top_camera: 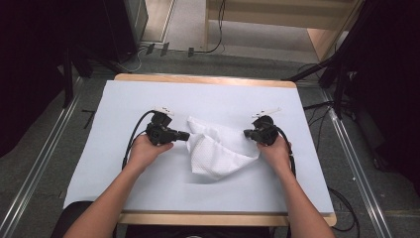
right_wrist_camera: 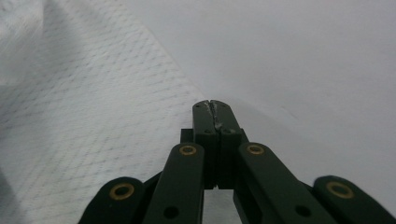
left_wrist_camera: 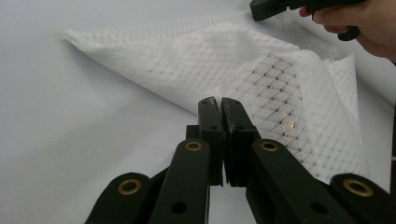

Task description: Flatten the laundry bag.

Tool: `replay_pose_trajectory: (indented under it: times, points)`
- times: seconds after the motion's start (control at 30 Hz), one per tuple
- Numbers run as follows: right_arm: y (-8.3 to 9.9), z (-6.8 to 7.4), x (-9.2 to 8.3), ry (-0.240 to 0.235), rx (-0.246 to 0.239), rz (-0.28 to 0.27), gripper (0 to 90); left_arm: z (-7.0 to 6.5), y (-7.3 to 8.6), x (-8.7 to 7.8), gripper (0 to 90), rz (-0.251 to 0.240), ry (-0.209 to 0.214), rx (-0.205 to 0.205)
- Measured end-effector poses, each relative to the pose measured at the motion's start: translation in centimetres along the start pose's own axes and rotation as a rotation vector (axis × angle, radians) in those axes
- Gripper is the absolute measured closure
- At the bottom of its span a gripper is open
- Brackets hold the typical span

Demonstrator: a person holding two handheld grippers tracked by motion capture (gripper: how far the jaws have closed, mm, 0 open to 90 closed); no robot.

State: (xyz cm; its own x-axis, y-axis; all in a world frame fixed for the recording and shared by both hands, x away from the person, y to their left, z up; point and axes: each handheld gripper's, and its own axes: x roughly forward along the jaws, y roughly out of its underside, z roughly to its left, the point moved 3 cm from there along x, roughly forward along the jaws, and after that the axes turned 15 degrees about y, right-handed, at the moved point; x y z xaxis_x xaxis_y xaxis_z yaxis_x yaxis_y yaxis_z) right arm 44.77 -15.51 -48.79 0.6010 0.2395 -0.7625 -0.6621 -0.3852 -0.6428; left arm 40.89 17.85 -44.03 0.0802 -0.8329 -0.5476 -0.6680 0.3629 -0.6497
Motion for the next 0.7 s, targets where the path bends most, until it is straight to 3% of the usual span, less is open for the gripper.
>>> replay_pose_trajectory:
  times: [0.13, 0.33, 0.5, 0.7]
  points:
    - [0.0, -1.7, -0.8, 0.010, 0.077, -0.024, 90.0, 0.3, -0.1, -1.6, 89.0, -0.036, -0.031, -0.001]
    - [0.4, -3.2, -1.3, 0.015, 0.121, -0.032, 90.0, 0.9, 0.2, -4.2, 89.0, -0.066, -0.099, -0.009]
    - [0.5, -2.6, -1.1, -0.013, 0.104, -0.016, 90.0, 1.4, 0.9, -6.4, 88.8, -0.085, -0.135, -0.031]
    - [0.1, -0.4, -0.6, -0.078, 0.058, -0.015, 90.0, 2.0, 2.8, -8.3, 88.6, -0.082, -0.166, -0.069]
